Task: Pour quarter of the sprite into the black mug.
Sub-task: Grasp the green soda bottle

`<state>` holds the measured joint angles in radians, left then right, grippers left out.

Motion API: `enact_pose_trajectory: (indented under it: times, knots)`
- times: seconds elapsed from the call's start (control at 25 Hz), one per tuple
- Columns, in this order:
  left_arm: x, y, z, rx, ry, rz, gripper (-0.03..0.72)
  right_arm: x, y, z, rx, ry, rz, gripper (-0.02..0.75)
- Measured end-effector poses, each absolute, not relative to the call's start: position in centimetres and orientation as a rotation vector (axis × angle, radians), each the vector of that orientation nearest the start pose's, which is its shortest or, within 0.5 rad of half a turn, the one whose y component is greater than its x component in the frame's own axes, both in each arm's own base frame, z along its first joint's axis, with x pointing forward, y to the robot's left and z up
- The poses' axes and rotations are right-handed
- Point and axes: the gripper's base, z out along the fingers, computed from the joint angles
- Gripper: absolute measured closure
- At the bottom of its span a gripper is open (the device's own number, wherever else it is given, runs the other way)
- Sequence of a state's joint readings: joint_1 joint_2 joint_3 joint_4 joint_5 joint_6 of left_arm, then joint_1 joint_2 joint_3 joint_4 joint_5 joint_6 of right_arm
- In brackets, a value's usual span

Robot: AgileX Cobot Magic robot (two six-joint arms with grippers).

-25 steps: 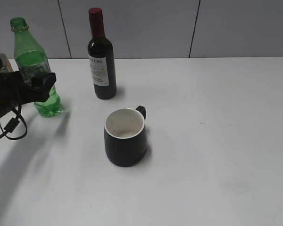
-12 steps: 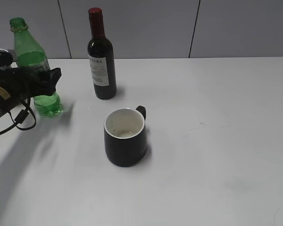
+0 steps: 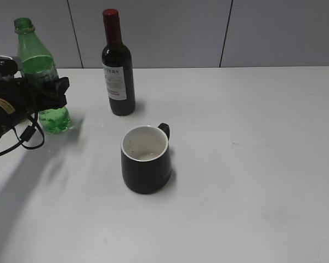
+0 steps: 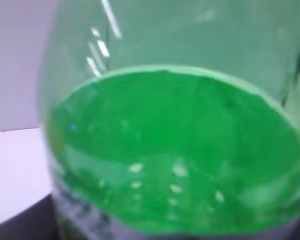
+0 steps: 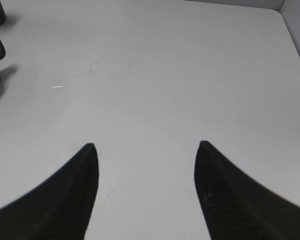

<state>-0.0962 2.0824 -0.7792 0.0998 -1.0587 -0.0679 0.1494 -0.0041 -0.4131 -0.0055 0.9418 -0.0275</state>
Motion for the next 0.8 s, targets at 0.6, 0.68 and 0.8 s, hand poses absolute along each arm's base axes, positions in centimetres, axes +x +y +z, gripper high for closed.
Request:
enact_pose_trajectory:
  times: [0.6, 0.68, 0.8]
  knots:
    - [36.5, -4.3, 10.9, 0.131, 1.724, -0.161, 0.204, 0.9, 0.1, 26.2, -0.178, 2.001, 0.071, 0.274]
    - [35.8, -4.2, 11.0, 0.128, 1.73, -0.16, 0.204, 0.9, 0.1, 26.2, -0.178, 2.001, 0.071, 0.274]
    - [34.5, -4.0, 11.7, 0.118, 1.736, -0.157, 0.204, 0.9, 0.1, 26.2, -0.178, 2.001, 0.071, 0.274]
